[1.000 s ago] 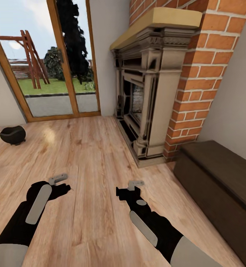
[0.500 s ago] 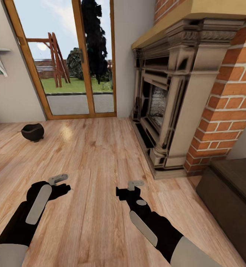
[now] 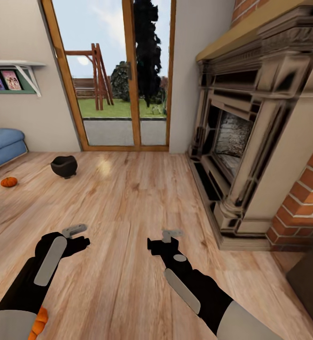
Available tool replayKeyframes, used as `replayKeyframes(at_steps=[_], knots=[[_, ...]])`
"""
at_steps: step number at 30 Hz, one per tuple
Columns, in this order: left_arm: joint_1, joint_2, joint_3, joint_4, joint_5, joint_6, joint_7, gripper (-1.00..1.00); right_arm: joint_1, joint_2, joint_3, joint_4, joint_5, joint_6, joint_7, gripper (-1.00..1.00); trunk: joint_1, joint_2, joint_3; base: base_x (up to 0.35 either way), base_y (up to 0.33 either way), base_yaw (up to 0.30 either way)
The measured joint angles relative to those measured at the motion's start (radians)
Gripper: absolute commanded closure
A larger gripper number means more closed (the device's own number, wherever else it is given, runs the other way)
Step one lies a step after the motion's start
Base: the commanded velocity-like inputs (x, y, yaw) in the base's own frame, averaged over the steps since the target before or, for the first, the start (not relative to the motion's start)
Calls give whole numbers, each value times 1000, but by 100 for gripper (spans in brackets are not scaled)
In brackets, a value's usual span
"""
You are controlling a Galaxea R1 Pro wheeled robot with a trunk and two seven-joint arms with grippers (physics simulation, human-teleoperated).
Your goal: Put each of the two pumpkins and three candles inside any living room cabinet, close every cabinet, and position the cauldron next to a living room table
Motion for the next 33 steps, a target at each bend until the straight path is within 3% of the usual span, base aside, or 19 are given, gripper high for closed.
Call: replayKeyframes(at_steps=[10, 33], knots=[[0, 0, -2, 1, 1, -1, 0, -100, 0, 0, 1, -1, 3, -2, 2, -100, 0, 0, -1, 341, -72, 242], [0, 0, -2, 2, 1, -1, 0, -100, 0, 0, 1, -2, 4, -2, -6, -100, 0, 0, -2, 341, -1, 8]])
